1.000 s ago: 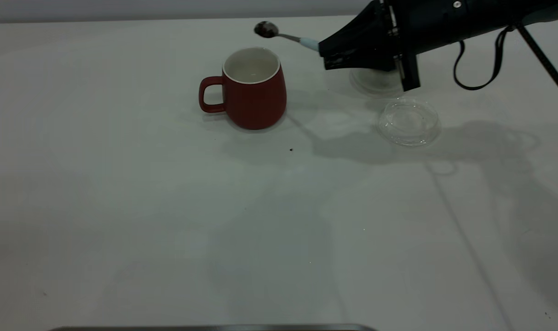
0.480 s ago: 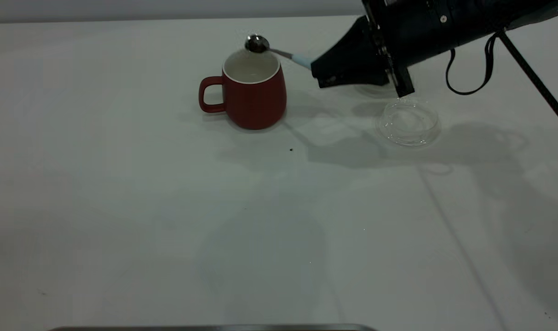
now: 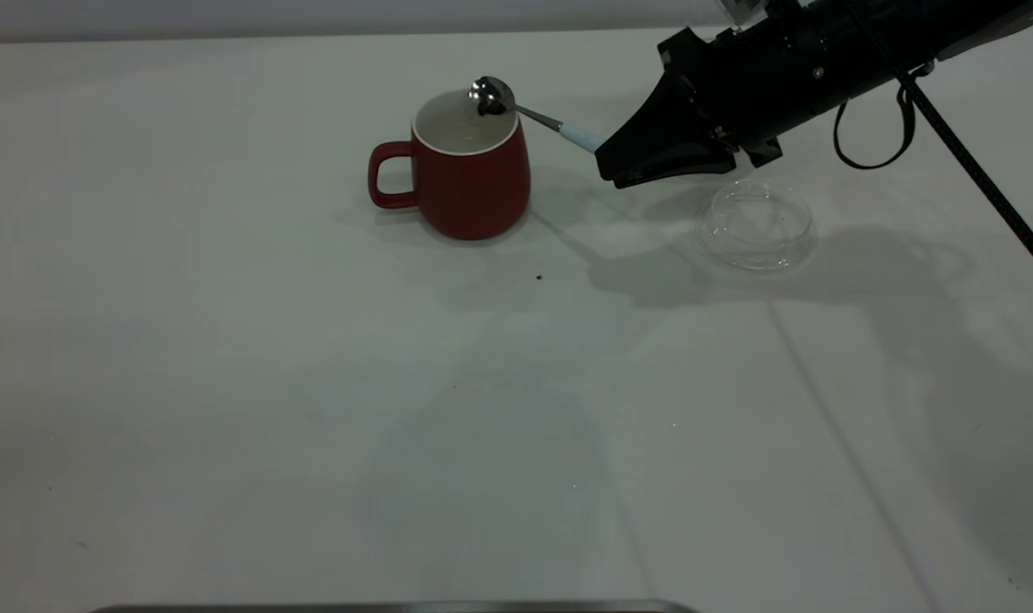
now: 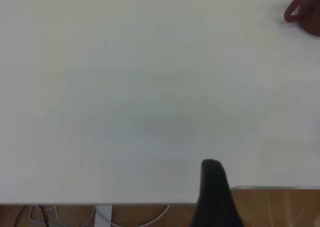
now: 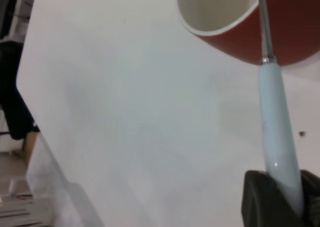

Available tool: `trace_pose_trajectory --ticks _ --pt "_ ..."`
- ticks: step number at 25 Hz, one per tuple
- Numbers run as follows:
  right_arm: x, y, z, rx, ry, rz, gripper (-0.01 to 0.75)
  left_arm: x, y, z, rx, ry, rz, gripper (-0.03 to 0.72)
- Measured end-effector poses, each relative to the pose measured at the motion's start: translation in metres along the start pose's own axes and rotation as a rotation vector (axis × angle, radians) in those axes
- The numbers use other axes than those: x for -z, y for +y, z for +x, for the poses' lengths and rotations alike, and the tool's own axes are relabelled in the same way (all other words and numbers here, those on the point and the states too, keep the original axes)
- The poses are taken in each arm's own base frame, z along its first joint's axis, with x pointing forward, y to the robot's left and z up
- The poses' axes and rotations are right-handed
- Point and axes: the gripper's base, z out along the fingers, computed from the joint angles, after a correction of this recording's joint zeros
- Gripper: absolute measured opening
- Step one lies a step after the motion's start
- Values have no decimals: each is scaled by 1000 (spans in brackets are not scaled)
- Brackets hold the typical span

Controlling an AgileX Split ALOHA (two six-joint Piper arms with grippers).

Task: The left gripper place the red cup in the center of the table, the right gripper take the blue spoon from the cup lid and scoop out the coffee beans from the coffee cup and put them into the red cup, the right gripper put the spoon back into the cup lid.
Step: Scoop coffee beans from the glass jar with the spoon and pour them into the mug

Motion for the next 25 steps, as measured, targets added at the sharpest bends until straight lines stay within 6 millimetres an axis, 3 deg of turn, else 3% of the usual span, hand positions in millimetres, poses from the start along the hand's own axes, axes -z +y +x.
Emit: trace_pose_trajectory --ticks 7,13,17,21,25 --pt "4 2 -3 52 -3 20 110 0 0 0 -1 0 0 587" --pt "19 22 -15 161 9 93 110 0 0 0 -1 0 0 587" --pt "15 33 -14 204 51 139 110 0 0 0 -1 0 0 587" --pt "13 37 -12 133 67 137 110 0 0 0 -1 0 0 587" --pt "26 48 -16 6 73 127 110 0 0 0 -1 0 0 587"
